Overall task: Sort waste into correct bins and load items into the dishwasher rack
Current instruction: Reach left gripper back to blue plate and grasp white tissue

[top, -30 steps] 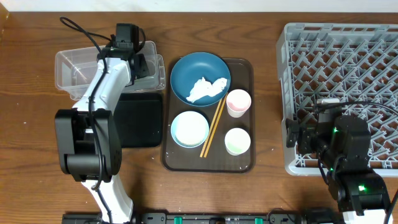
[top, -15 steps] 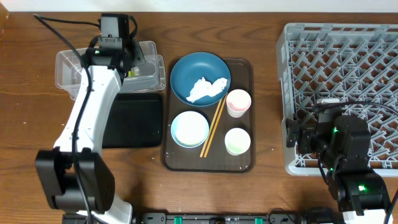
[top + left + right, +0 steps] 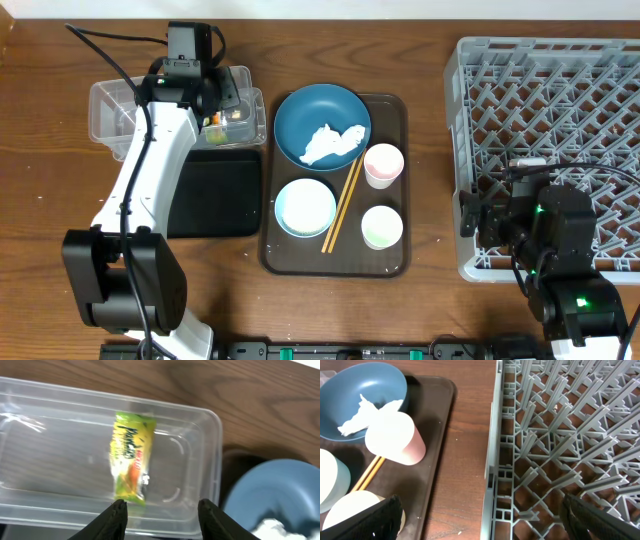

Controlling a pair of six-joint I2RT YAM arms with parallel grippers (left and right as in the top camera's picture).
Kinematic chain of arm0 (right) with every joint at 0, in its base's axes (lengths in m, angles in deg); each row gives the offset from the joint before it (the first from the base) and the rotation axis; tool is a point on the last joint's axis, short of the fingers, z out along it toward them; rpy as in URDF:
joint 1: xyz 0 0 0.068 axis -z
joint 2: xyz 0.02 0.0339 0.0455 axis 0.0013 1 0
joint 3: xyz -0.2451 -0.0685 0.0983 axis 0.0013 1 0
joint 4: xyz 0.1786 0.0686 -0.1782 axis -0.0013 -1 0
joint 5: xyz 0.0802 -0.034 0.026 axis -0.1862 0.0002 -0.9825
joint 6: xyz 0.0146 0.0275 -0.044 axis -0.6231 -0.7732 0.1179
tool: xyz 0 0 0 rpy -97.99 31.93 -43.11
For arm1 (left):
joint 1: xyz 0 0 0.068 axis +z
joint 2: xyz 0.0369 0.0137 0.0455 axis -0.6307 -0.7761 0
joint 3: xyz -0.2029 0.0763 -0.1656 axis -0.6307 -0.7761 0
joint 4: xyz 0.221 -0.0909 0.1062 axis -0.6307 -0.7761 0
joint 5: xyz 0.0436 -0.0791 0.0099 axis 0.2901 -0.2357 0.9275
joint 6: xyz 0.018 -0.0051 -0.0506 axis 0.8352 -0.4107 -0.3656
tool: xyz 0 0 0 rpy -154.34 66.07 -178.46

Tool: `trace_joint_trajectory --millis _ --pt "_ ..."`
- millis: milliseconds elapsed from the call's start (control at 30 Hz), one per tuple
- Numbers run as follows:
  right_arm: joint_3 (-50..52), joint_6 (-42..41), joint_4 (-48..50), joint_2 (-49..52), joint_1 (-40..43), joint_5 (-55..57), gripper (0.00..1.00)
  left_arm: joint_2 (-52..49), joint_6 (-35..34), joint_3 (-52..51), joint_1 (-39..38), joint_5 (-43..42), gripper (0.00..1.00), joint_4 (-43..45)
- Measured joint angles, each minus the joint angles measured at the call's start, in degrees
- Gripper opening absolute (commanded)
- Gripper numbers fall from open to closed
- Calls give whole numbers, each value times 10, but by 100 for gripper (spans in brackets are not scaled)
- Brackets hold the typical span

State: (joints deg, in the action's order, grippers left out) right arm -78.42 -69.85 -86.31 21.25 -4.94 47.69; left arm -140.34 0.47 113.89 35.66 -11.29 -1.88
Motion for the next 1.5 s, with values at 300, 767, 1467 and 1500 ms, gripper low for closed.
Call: trace_joint_trajectory --millis 300,767,1467,1500 --pt "0 0 0 0 0 0 99 0 19 0 -58 -84 54 -12" --pt "0 0 0 0 0 0 99 -77 82 0 -189 -111 74 10" --pt "0 0 -2 0 0 0 99 -199 90 0 -214 -110 6 75" --pt "0 0 -2 0 0 0 99 -199 90 0 -214 -111 6 70"
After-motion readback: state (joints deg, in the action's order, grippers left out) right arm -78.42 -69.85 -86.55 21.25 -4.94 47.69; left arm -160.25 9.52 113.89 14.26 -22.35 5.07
